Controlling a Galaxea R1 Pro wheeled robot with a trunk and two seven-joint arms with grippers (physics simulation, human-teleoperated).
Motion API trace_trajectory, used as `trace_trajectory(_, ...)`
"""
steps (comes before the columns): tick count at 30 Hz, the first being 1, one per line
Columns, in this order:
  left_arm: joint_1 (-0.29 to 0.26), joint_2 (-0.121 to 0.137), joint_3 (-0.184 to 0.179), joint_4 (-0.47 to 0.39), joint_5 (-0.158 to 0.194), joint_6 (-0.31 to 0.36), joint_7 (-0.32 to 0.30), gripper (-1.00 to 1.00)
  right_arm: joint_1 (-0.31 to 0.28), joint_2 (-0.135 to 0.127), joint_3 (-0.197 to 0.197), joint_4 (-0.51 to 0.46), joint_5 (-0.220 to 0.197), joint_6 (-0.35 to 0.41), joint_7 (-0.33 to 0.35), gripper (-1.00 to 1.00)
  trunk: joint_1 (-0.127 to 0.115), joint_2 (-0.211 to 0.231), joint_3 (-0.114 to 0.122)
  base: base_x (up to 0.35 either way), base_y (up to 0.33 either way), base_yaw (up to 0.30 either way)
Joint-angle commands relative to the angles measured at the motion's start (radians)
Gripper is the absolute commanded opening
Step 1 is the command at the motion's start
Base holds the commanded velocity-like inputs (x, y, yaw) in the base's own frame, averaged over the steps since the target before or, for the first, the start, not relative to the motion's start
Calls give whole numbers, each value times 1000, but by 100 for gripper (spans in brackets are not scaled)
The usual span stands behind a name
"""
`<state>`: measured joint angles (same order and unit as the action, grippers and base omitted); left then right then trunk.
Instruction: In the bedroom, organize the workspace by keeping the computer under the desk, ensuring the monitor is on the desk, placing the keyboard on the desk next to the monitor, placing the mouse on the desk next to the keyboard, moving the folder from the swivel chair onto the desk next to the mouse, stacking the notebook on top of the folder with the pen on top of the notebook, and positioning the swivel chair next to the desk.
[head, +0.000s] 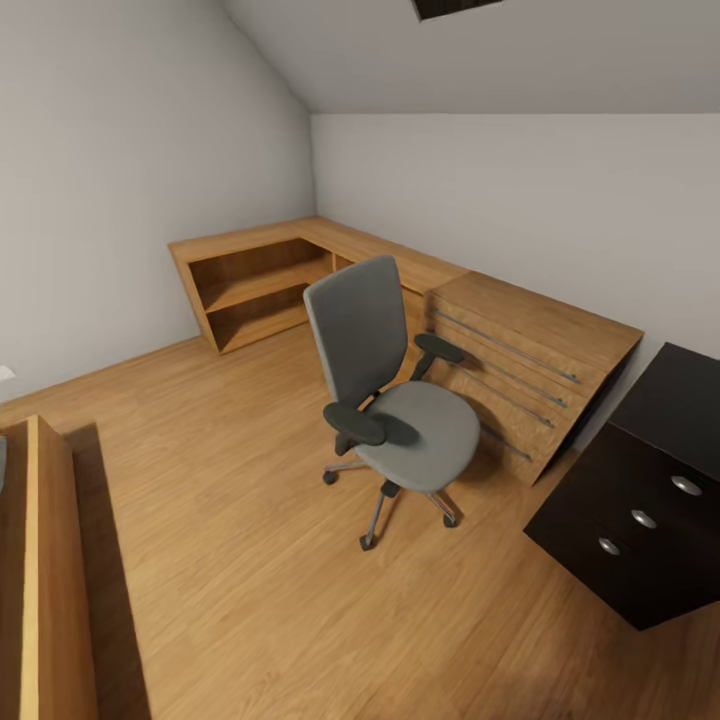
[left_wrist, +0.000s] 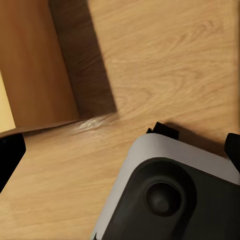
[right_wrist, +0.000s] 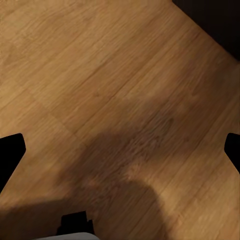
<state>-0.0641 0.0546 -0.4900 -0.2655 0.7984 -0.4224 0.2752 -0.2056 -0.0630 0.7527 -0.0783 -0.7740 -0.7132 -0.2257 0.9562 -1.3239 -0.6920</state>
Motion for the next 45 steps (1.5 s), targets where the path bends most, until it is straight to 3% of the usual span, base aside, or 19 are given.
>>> trace_trajectory(1,0,1,-9,-1,4,-2,7,100,0,-1,9,-1,-1,0,-9,100,0,0,0,0,0,2)
trace_trajectory(24,0,1,-9,0,4,-2,2,100,0,2,11,18,0,0,-9,100,0,0,0,0,0,2)
trace_trajectory(45,0,1,-9,-1,4,-2,2,100,0,3,9,18,-2,0,-9,100,0,0,1,0,0,260)
